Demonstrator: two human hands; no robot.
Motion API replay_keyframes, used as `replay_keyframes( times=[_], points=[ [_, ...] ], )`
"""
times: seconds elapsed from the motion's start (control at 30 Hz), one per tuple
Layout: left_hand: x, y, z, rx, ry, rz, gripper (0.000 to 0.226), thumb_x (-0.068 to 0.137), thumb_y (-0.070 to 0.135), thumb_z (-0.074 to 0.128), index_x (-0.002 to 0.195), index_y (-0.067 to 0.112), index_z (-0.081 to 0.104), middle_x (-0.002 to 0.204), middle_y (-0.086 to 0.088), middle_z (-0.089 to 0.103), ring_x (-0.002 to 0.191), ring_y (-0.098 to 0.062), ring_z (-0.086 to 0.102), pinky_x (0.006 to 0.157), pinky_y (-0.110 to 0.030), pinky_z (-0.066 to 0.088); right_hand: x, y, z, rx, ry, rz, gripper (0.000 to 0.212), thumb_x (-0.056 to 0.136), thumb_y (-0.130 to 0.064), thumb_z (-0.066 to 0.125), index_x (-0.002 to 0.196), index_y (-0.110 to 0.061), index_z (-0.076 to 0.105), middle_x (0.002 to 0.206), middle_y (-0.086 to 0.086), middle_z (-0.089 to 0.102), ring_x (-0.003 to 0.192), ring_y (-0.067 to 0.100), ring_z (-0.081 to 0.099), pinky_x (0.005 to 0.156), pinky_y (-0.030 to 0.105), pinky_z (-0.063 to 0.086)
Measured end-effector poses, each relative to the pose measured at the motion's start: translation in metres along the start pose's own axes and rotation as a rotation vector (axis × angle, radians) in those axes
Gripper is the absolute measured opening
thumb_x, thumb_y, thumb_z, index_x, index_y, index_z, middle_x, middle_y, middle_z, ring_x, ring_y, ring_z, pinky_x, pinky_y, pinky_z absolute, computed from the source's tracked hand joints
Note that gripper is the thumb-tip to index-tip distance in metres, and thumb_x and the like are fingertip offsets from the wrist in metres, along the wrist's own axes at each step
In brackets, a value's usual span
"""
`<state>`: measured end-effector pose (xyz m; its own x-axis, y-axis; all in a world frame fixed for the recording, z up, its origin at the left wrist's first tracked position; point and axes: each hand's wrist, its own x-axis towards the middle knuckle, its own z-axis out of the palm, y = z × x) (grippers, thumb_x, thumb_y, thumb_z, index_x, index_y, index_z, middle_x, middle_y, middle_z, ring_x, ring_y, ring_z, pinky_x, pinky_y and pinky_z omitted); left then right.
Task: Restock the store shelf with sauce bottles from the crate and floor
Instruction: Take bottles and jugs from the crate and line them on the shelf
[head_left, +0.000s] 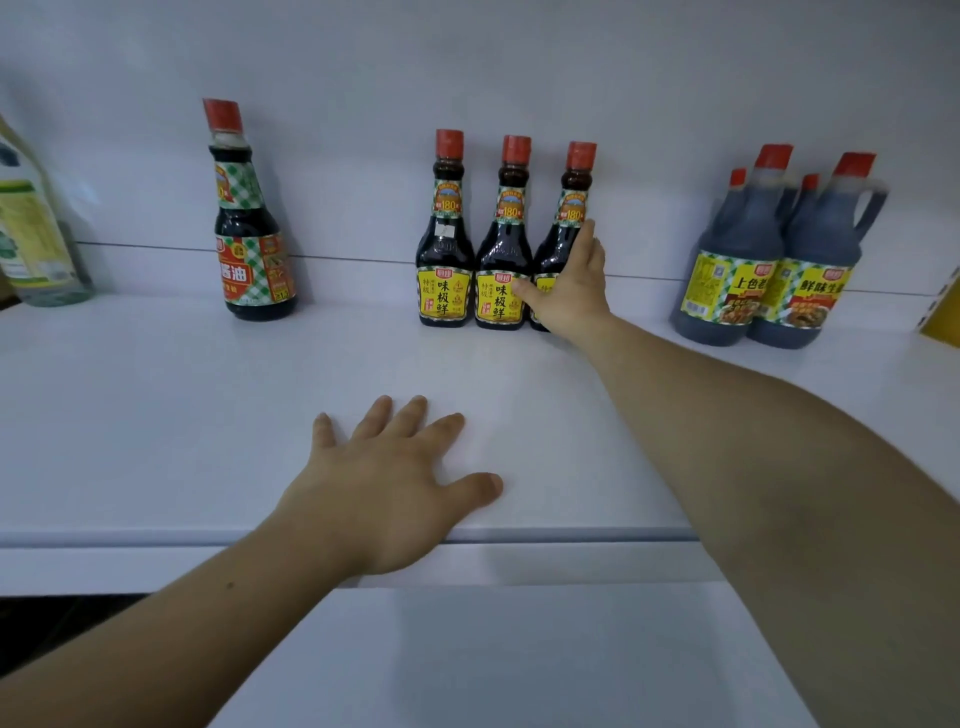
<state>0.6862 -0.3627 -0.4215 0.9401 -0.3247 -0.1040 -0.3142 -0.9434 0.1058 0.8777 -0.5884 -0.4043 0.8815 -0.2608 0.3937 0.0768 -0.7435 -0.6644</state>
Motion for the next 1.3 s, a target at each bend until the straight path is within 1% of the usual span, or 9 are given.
replay_keyframes(
  times=[0.13,0.3,0.43,0.5,0.6,0.67,0.77,1.03,1.3],
  points=[
    [0.004,-0.001,-0.002,-0.01,0.007,0.003,0.075,0.084,0.075,0.016,0.15,0.041,0.005,0.161,0.007,-0.002,0.148,-0.018,-0.005,0.116,-0.058,0.0,-0.019,-0.014,-0.022,-0.088,-0.1,0.031,0.114,0.082,-0.054,0.068,0.153,-0.021,-0.014,0.162,0.011,-0.011,0.15,0.026,-0.006,0.121,0.044,0.008],
    [0.007,0.0,-0.01,0.025,-0.015,0.012,0.073,0.087,0.073,0.014,0.151,0.037,0.006,0.161,0.001,-0.001,0.148,-0.026,-0.002,0.113,-0.064,0.003,-0.083,-0.03,-0.071,-0.233,-0.286,-0.015,0.096,0.085,-0.047,0.068,0.154,-0.016,0.009,0.153,0.013,0.028,0.142,0.031,0.026,0.113,0.036,0.028],
    [-0.004,0.006,-0.016,0.069,-0.027,0.069,0.063,0.095,0.061,0.019,0.148,0.028,0.024,0.158,-0.005,0.018,0.146,-0.029,0.015,0.114,-0.061,0.012,-0.151,-0.039,-0.13,-0.402,-0.412,0.031,0.089,0.093,-0.051,0.055,0.155,-0.015,0.003,0.161,0.009,0.013,0.146,0.028,0.02,0.113,0.033,0.024],
    [-0.016,0.024,-0.022,0.035,-0.033,0.139,0.061,0.095,0.058,0.027,0.146,0.024,0.03,0.156,-0.005,0.027,0.143,-0.026,0.024,0.115,-0.054,0.02,-0.178,-0.04,-0.16,-0.447,-0.405,0.047,0.089,0.092,-0.054,0.053,0.156,-0.016,0.005,0.163,0.006,0.01,0.147,0.026,0.018,0.115,0.034,0.023],
    [-0.044,0.071,-0.031,-0.062,-0.052,0.286,0.067,0.095,0.054,0.04,0.15,0.02,0.024,0.158,-0.002,0.022,0.144,-0.022,0.022,0.118,-0.039,0.02,-0.223,-0.041,-0.206,-0.5,-0.359,0.099,0.085,0.093,-0.054,0.053,0.155,-0.014,0.011,0.162,0.005,0.014,0.146,0.026,0.022,0.115,0.032,0.024],
    [-0.066,0.105,-0.034,-0.058,-0.054,0.39,0.068,0.095,0.053,0.043,0.151,0.02,0.023,0.158,-0.002,0.022,0.144,-0.022,0.024,0.117,-0.036,0.021,-0.254,-0.04,-0.235,-0.556,-0.325,0.136,0.083,0.094,-0.055,0.05,0.155,-0.014,0.012,0.162,0.006,0.015,0.146,0.027,0.023,0.114,0.033,0.024],
    [-0.091,0.15,-0.034,-0.038,-0.043,0.531,0.067,0.094,0.052,0.045,0.15,0.02,0.026,0.156,-0.004,0.028,0.14,-0.023,0.03,0.115,-0.037,0.026,-0.298,-0.034,-0.275,-0.632,-0.297,0.245,0.082,0.094,-0.057,0.047,0.156,-0.017,0.011,0.162,0.007,0.015,0.146,0.027,0.022,0.114,0.035,0.024],
    [-0.142,0.256,-0.015,0.037,-0.082,0.834,0.075,0.092,0.059,0.042,0.152,0.023,0.015,0.159,-0.005,0.018,0.143,-0.026,0.023,0.116,-0.04,0.023,-0.41,-0.014,-0.361,-0.845,-0.219,0.546,0.08,0.096,-0.061,0.037,0.156,-0.019,0.005,0.163,0.009,0.008,0.147,0.031,0.015,0.116,0.042,0.023],
    [-0.181,0.355,0.017,0.103,-0.089,1.071,0.084,0.085,0.07,0.042,0.152,0.032,0.009,0.162,-0.001,0.001,0.148,-0.027,0.004,0.117,-0.051,0.016,-0.51,0.022,-0.426,-0.864,-0.092,0.894,0.082,0.094,-0.064,0.039,0.156,-0.021,0.007,0.163,0.007,0.009,0.149,0.03,0.012,0.117,0.05,0.022]
  ],
)
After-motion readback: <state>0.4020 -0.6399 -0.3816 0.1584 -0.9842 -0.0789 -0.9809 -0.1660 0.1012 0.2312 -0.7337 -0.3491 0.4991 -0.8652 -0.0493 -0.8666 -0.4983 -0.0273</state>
